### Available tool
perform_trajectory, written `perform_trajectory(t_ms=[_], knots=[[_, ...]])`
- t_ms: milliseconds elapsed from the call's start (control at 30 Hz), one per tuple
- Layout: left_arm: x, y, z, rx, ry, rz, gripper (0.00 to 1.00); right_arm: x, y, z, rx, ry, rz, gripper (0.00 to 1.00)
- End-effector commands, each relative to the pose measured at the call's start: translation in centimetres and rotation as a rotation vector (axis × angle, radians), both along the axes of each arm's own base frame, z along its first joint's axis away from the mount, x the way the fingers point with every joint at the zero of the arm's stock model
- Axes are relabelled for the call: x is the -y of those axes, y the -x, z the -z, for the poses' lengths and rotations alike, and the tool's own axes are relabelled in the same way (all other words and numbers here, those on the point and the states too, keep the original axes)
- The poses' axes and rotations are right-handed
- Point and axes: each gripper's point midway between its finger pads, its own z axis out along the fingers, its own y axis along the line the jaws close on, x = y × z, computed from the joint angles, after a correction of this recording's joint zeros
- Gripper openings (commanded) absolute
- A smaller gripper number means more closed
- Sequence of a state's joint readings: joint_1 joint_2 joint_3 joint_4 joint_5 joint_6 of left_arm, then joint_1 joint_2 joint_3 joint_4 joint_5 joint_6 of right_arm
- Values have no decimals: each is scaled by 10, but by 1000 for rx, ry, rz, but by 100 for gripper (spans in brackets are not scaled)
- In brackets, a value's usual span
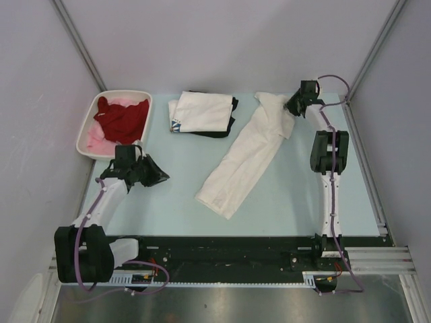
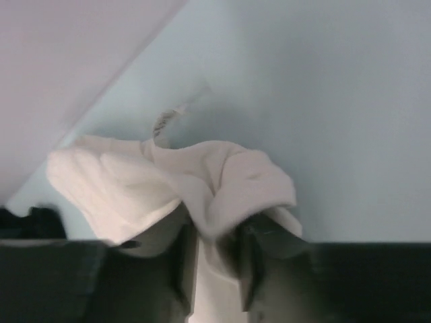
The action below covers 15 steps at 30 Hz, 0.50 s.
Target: Fold and stack the t-shirts
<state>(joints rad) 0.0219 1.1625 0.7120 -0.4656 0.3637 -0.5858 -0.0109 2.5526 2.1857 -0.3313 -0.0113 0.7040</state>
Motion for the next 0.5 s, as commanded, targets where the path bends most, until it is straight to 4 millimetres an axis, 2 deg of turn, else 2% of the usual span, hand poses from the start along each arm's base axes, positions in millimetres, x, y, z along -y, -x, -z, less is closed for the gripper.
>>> perform_trajectory(t_ms=[0,33,67,100,133,167,200,233,267,300,333,367,400,433,467], knots=[[20,-4,-9,63,44,54,19,-49,-23,-41,94,3,-178,50],[22,-4,-9,66,48,58,20,-38,-24,-62,126,45,-133,63],[25,-3,-8,66,50,69,22,-30,-21,-76,145,73,-102,92],[25,-3,-5,60,33,68,22,-20,-6,-57,93,116,-75,99],[26,-4,-5,62,31,69,23,-4,-5,-115,214,167,-6,100],[28,-4,-6,65,32,76,25,5,3,-129,239,194,20,100],[30,-4,-5,67,23,78,27,13,23,-107,185,224,32,100],[32,-5,-5,69,24,82,28,20,35,-159,274,237,61,100],[37,-4,-4,69,30,94,29,22,46,-167,278,243,63,100],[44,-6,-4,81,20,104,29,19,66,-151,224,247,40,100],[48,-6,-3,78,16,111,30,14,78,-155,220,236,19,100],[54,-5,-1,72,21,125,29,2,96,-179,252,225,-7,100],[62,-5,3,62,30,141,29,-6,116,-158,198,219,-40,100],[63,-6,5,58,22,132,29,-18,129,-154,182,200,-79,100],[66,-5,8,52,24,137,29,-31,142,-169,210,190,-123,100]])
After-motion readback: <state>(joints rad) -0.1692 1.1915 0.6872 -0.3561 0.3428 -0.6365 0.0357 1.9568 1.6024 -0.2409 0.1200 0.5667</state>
